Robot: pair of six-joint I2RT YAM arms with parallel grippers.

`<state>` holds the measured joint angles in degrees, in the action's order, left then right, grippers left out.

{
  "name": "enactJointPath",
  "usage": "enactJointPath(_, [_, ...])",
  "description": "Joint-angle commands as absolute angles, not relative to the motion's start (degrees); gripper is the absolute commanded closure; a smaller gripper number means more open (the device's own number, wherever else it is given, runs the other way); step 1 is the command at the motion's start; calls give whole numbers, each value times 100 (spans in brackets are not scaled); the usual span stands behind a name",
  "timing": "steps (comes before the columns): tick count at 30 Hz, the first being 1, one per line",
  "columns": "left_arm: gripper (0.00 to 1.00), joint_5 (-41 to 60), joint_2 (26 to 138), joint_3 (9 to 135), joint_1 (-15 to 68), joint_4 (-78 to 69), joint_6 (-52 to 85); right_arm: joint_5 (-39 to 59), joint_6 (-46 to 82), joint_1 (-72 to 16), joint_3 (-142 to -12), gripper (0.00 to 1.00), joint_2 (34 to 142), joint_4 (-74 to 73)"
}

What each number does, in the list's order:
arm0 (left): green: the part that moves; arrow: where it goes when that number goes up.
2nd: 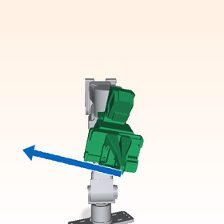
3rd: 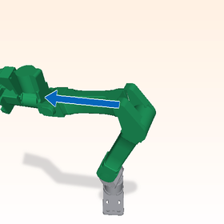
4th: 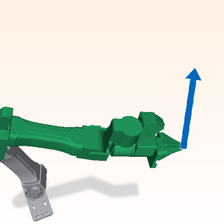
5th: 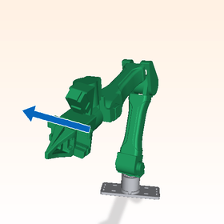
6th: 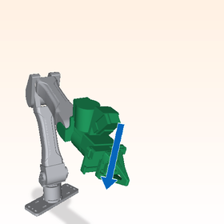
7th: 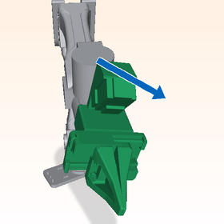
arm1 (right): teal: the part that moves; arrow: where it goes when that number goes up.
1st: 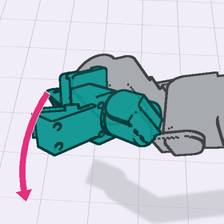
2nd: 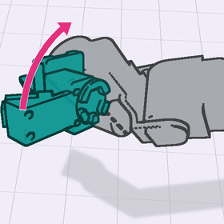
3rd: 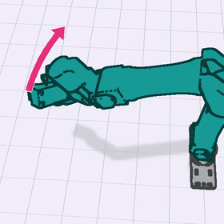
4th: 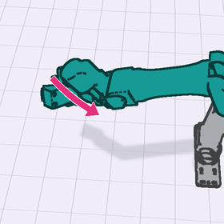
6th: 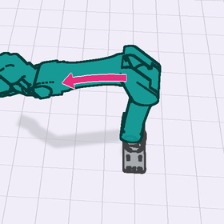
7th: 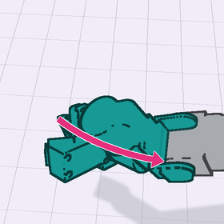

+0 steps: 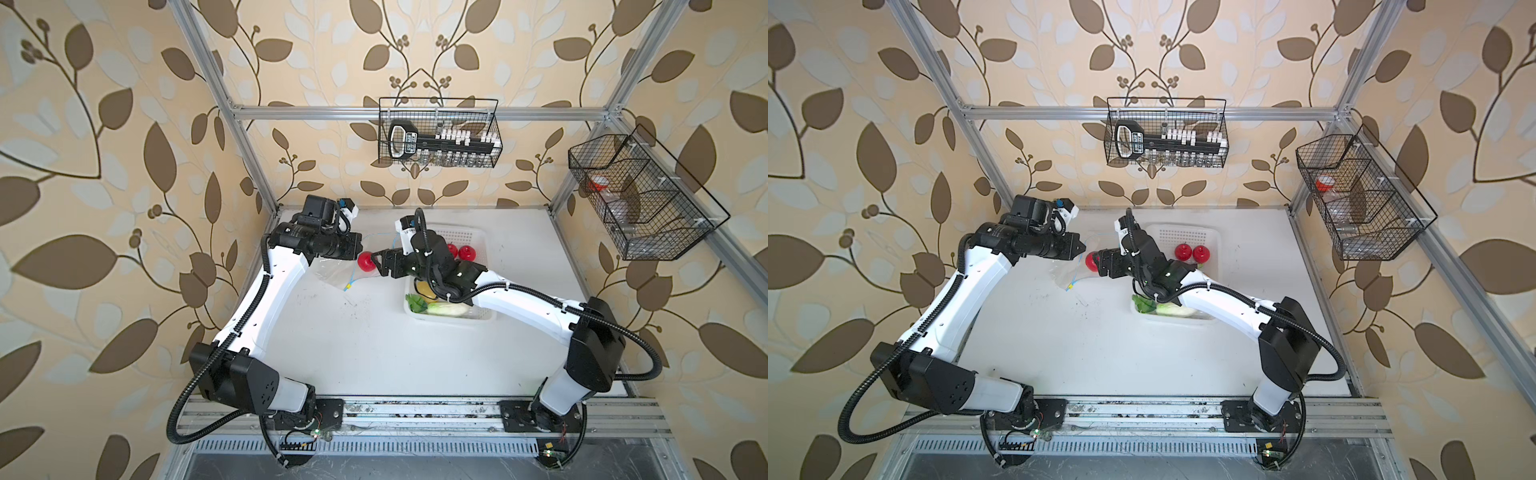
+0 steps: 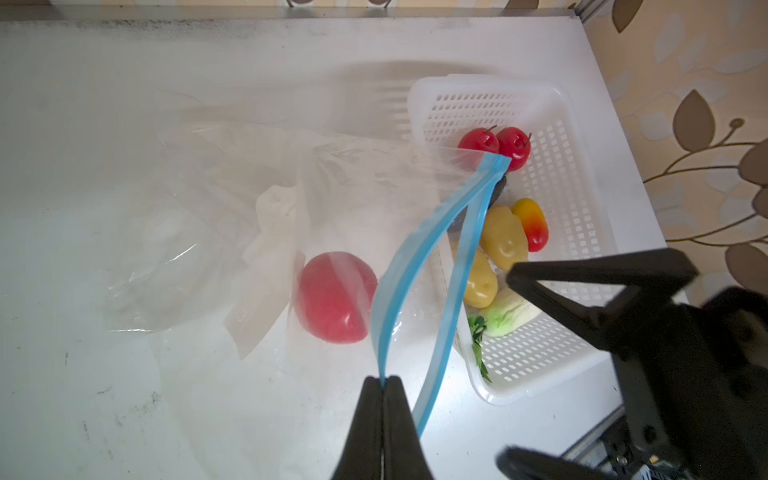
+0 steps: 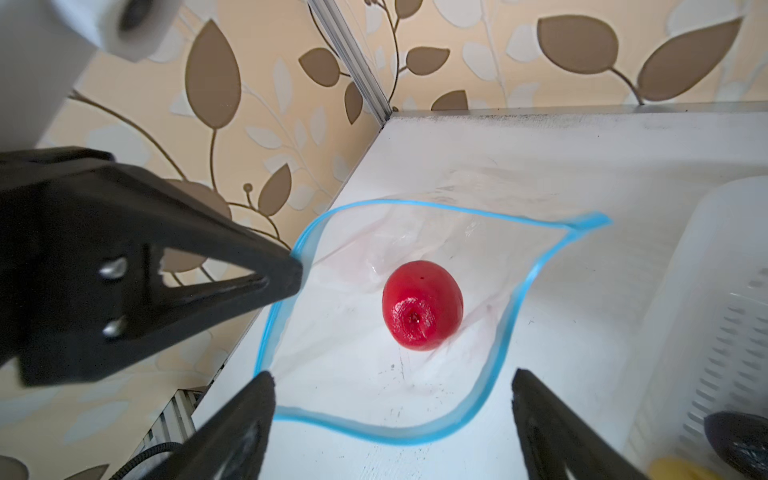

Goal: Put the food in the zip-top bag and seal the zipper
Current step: 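Move the right gripper back over the basket while the left holds the zipper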

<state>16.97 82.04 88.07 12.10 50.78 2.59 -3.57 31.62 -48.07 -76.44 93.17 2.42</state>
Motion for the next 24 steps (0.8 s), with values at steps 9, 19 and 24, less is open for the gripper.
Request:
enactJointPath(9, [100, 614, 8632, 10043, 1257, 5296, 493, -439, 3190, -4196, -6671, 0, 8183, 823])
enactJointPath(19, [100, 133, 8764, 11043, 1467, 6058, 330, -464, 3235, -3704, -6138, 0, 7911, 1183])
enactJointPath(24, [100, -36, 8676, 10542, 1503, 5839, 56, -504, 3251, -3613, -6064, 0, 8008, 1235])
